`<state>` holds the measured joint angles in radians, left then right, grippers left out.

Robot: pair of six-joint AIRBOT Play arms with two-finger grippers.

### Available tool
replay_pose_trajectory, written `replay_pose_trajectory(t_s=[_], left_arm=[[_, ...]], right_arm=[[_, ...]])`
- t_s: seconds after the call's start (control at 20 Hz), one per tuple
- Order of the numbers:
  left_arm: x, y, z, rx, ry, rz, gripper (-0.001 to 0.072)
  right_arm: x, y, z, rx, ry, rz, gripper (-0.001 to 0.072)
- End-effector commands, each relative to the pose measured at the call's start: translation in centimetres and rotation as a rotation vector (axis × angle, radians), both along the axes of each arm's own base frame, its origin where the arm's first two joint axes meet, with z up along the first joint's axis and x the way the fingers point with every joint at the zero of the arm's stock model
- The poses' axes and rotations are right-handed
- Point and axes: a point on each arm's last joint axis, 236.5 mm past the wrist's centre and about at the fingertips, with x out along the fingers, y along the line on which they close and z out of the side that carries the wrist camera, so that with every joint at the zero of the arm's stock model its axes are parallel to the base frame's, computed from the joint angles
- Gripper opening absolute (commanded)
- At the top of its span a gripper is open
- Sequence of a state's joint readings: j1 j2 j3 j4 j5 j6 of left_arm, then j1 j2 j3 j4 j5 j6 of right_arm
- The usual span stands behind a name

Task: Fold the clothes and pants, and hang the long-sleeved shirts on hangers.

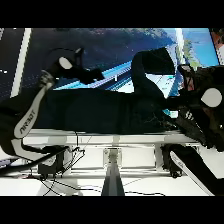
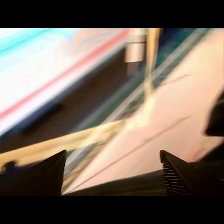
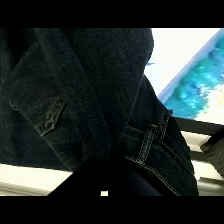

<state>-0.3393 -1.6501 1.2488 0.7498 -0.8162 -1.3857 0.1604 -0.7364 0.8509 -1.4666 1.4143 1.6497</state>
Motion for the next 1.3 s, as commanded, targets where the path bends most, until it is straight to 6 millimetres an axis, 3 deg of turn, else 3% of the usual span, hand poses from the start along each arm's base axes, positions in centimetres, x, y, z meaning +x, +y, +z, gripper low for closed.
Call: replay_pose_trajectory(t_s=[0.0, 0.1, 0.2, 0.4, 0.7, 0.75, 0.8, 0.85, 0.95, 1.1, 1.25], left_arm=[[0.0, -7.7, 1.7, -0.189, -0.031, -0.033, 0.0547], [0.5, -10.3, 1.9, -0.206, -0.055, -0.069, 0.0562], [1.4, -12.2, 1.5, -0.213, -0.074, -0.083, 0.0708], [3.0, -14.9, 0.1, -0.229, -0.080, -0.098, 0.0708], [3.6, -18.0, -2.8, -0.293, 0.002, -0.062, 0.0669], [3.6, -18.3, -3.0, -0.299, 0.004, -0.057, 0.0579], [3.8, -18.3, -3.2, -0.295, -0.006, -0.053, 0.0431], [3.9, -18.2, -3.0, -0.290, -0.030, -0.067, 0.0236], [5.0, -17.2, -2.2, -0.285, -0.083, -0.081, 0.0021], [7.2, -14.8, 0.7, -0.301, -0.137, -0.065, 0.0019], [6.8, -12.2, 5.9, -0.262, -0.297, -0.233, 0.0018]], right_arm=[[-0.5, -0.5, -0.2, 0.004, -0.024, -0.038, 0.0028], [-0.3, -0.5, -0.1, 0.006, -0.035, -0.039, 0.0028], [-0.3, -0.4, -0.1, 0.008, -0.034, -0.039, 0.0028], [-0.4, -0.3, -0.1, 0.015, -0.032, -0.038, 0.0028], [-0.4, -0.2, -0.1, 0.017, -0.032, -0.037, 0.0028], [-0.4, -0.2, -0.1, 0.017, -0.032, -0.038, 0.0028], [-0.4, -0.2, -0.1, 0.017, -0.032, -0.038, 0.0028], [-0.4, -0.3, -0.1, 0.016, -0.032, -0.038, 0.0028], [-0.3, -0.4, -0.1, 0.008, -0.034, -0.039, 0.0028], [0.1, -0.7, 0.0, -0.004, -0.051, -0.041, 0.0028], [2.4, -0.5, 0.9, 0.012, -0.155, -0.051, 0.0028]])
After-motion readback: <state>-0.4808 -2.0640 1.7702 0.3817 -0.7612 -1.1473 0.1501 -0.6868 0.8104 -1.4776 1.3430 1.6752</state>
